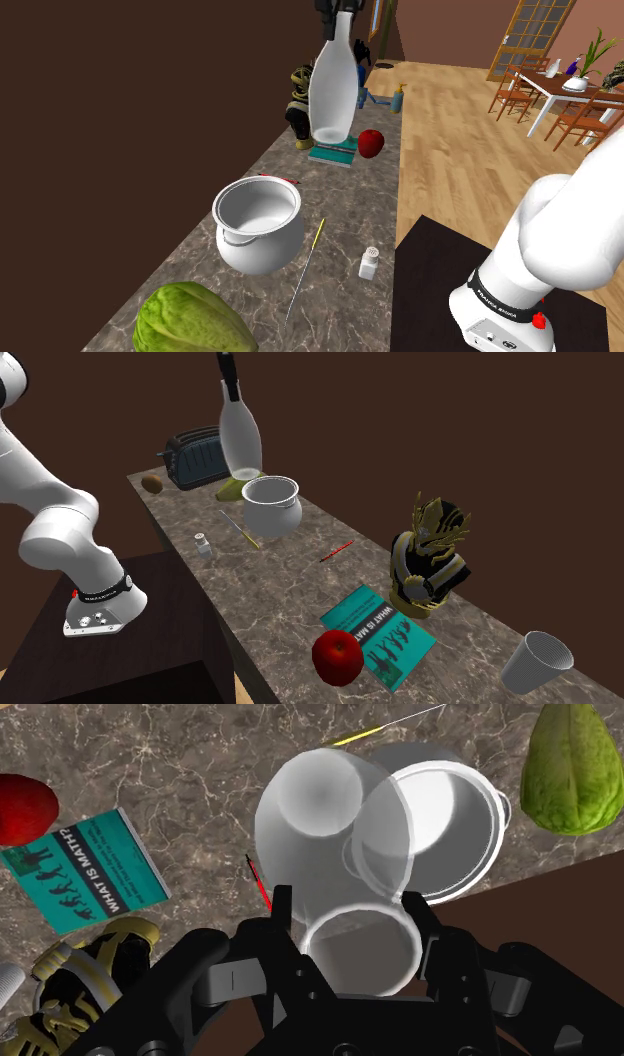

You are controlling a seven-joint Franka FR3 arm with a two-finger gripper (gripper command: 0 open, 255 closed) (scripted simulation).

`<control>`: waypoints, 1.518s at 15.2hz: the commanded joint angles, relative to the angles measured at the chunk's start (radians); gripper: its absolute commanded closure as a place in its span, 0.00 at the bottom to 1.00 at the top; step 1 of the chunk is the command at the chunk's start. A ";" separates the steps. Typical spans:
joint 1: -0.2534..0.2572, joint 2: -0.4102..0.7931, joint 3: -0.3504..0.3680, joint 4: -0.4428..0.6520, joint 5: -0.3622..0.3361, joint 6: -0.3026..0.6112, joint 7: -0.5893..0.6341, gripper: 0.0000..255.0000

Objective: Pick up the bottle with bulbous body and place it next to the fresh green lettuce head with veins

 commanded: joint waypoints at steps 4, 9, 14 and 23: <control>0.037 -0.112 0.057 -0.109 0.024 -0.002 0.098 1.00; 0.073 -0.195 0.125 -0.175 0.059 -0.015 0.202 1.00; 0.106 -0.254 0.200 -0.209 0.100 -0.033 0.313 1.00; 0.157 -0.298 0.366 -0.194 0.182 -0.065 0.541 1.00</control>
